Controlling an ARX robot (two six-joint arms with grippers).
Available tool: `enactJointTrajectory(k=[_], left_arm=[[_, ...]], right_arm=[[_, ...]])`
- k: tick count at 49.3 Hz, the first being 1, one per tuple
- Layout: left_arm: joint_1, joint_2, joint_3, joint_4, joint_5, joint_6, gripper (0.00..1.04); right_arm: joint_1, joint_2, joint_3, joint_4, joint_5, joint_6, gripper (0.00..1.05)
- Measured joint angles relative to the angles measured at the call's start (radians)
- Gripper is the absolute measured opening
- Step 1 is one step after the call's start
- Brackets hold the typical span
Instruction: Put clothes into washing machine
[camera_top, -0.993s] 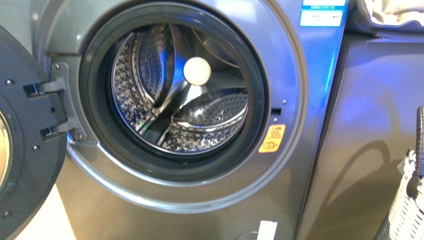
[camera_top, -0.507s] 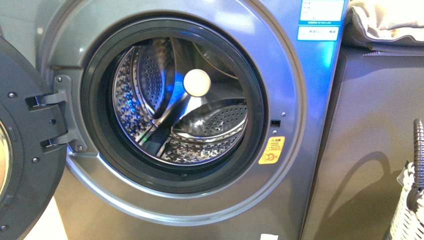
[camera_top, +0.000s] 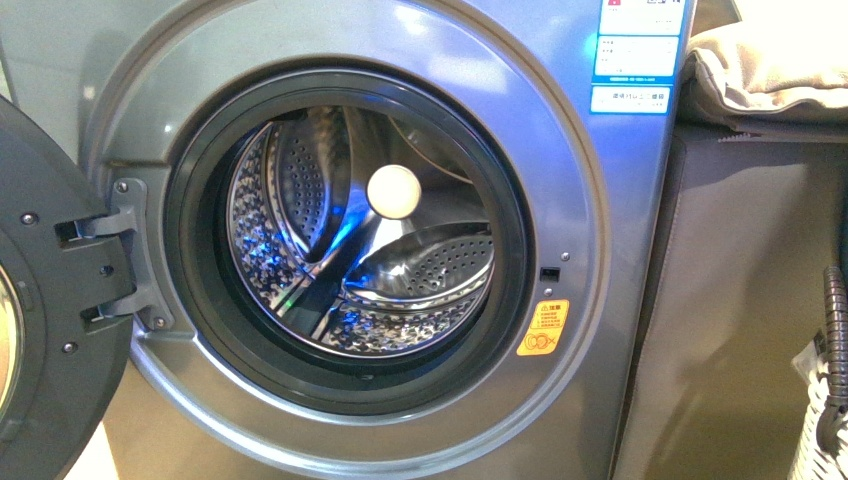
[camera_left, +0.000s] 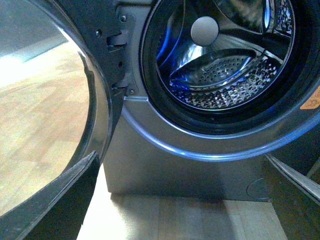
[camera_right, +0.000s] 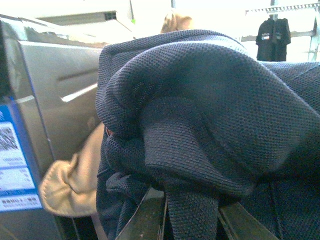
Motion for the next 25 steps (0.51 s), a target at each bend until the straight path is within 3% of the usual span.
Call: enactJointTrajectory(k=[16, 25], left_arm=[[0.000, 0.000, 0.000, 0.000, 0.000, 0.000, 0.98], [0.000, 0.000, 0.000, 0.000, 0.000, 0.000, 0.98]], right_arm=[[0.192, 0.003, 0.350, -0.209, 0.023, -0.005, 0.13], [0.371, 0.072, 0.614, -0.407, 0.032, 0.052, 0.13]])
